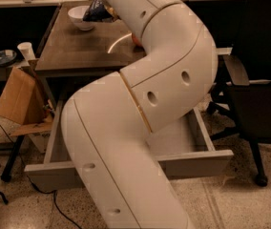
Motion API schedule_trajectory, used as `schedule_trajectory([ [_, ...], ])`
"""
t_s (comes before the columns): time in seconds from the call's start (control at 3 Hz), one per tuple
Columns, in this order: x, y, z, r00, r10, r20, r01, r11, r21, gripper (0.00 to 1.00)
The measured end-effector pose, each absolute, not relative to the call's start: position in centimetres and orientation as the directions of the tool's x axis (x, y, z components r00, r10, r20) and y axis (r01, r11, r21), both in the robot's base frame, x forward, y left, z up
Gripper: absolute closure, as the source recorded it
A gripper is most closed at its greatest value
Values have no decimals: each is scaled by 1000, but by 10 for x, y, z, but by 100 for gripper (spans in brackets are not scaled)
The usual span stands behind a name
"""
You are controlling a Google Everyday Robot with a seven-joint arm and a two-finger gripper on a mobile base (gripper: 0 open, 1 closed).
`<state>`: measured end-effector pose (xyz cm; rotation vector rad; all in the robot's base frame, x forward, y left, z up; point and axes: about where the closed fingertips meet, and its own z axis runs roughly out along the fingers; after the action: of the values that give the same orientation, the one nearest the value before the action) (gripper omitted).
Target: Pick blue chip bag from top drawer and place on counter
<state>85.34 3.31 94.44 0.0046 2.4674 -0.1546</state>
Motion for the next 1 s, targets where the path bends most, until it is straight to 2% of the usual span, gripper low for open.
schedule_trajectory([
  [1.0, 874, -1, 947, -751, 30, -660, 103, 992, -72, 100],
])
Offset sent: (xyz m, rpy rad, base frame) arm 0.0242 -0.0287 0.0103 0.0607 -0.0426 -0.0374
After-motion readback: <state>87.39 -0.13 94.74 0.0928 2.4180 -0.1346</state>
